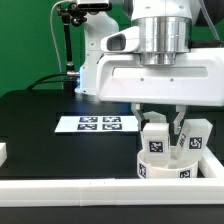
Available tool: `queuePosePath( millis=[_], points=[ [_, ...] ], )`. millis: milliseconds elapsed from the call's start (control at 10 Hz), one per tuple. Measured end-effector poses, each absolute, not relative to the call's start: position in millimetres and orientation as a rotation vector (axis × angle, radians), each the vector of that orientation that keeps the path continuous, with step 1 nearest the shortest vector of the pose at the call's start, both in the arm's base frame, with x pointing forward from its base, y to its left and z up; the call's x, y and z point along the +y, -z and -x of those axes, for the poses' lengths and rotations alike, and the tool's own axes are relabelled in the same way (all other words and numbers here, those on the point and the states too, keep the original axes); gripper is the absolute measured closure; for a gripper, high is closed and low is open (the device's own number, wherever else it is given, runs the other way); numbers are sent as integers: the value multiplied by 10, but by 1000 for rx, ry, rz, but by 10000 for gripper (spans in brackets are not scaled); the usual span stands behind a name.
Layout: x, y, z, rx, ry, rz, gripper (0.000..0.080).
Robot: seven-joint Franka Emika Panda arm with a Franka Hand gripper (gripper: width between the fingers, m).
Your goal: Assemble stool
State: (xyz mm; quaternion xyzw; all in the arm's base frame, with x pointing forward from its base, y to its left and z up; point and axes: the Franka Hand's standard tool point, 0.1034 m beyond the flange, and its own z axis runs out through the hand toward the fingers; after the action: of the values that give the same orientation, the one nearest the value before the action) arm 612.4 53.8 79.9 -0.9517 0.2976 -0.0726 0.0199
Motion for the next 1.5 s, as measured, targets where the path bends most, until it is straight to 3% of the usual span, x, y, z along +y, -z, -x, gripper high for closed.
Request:
queuePosePath(
  millis=[1500],
  points=[
    [695,-806,-6153,2324,68,1799,456]
  ],
)
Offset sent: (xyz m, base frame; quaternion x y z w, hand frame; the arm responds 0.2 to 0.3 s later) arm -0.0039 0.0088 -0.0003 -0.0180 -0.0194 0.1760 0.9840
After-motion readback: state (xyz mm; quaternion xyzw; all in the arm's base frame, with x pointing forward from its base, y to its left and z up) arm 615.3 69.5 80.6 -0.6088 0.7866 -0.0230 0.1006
